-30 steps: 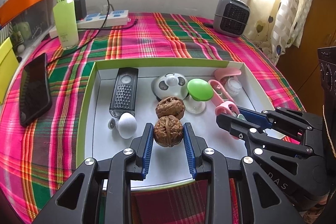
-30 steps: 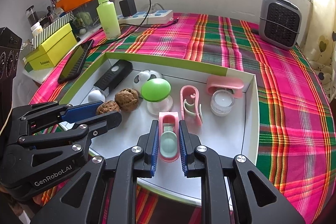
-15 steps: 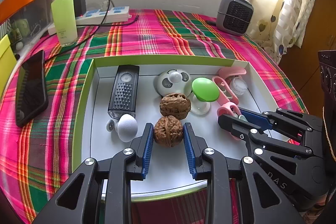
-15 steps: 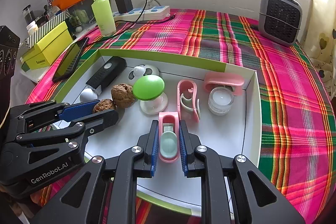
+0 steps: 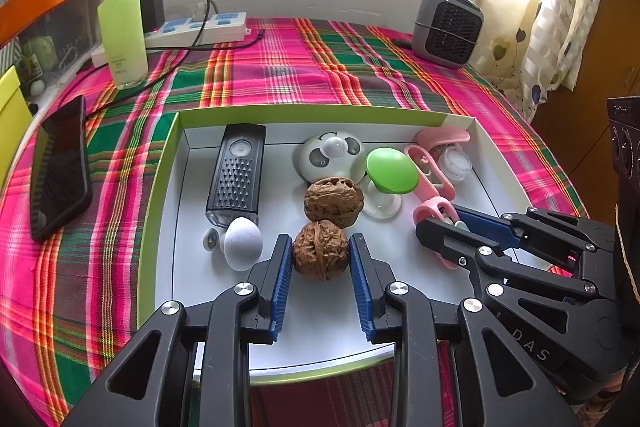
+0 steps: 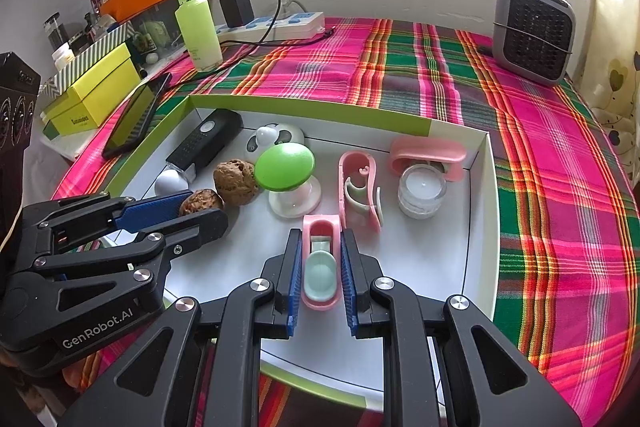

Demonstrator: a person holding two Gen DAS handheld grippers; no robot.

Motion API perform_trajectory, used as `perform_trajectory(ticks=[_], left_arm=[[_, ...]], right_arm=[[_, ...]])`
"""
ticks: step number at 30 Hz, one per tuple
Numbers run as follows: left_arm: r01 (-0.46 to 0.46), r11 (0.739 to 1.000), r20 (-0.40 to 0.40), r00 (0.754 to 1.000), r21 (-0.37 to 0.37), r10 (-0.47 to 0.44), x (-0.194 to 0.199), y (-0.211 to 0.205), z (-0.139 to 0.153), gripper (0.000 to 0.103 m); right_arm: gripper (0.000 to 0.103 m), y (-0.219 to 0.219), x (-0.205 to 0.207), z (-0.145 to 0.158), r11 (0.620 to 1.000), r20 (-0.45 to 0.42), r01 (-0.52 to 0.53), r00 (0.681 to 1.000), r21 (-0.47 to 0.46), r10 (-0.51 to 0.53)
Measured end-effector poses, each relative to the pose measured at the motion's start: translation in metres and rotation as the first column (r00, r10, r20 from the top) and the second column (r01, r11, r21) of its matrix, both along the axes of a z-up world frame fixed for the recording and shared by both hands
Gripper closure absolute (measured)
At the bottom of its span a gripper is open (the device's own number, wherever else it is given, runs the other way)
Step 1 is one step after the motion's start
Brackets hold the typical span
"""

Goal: Organize objects
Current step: 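Lower the clip and walnut into the box and open both grippers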

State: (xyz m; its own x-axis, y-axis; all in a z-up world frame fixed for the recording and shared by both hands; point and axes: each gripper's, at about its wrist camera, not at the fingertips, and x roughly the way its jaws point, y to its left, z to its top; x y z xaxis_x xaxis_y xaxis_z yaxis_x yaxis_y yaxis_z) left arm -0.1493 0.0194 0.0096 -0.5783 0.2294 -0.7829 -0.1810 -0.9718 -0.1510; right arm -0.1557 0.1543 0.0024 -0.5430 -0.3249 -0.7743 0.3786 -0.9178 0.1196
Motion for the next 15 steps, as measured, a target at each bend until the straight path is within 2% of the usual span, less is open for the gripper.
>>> perform_trajectory(ticks=[7,10,15], left_arm=[[-0.004,1.000,0.002,1.000,-0.002,0.004,-0.0010,-0.0006,0.0000,0.075],[-0.007,1.000,0.002,1.000,0.000,0.007,-0.0016,-0.0017,-0.0001,0.071],[-0.012,1.000,-0.002,1.000,0.005,0.012,-0.0017,-0.0034,0.0006,0.066]], right_arm=[[0.084,-0.0013,0.0004,0.0004,1.000,-0.002,0.002,1.000,0.009,-0.002],[0.084,-0.0011,0.0005,0.0005,1.000,0.000,0.004,1.000,0.007,-0.004],[0.077,-0.0011,0.0015,0.0005,1.000,0.002,0.005,1.000,0.001,-0.005]])
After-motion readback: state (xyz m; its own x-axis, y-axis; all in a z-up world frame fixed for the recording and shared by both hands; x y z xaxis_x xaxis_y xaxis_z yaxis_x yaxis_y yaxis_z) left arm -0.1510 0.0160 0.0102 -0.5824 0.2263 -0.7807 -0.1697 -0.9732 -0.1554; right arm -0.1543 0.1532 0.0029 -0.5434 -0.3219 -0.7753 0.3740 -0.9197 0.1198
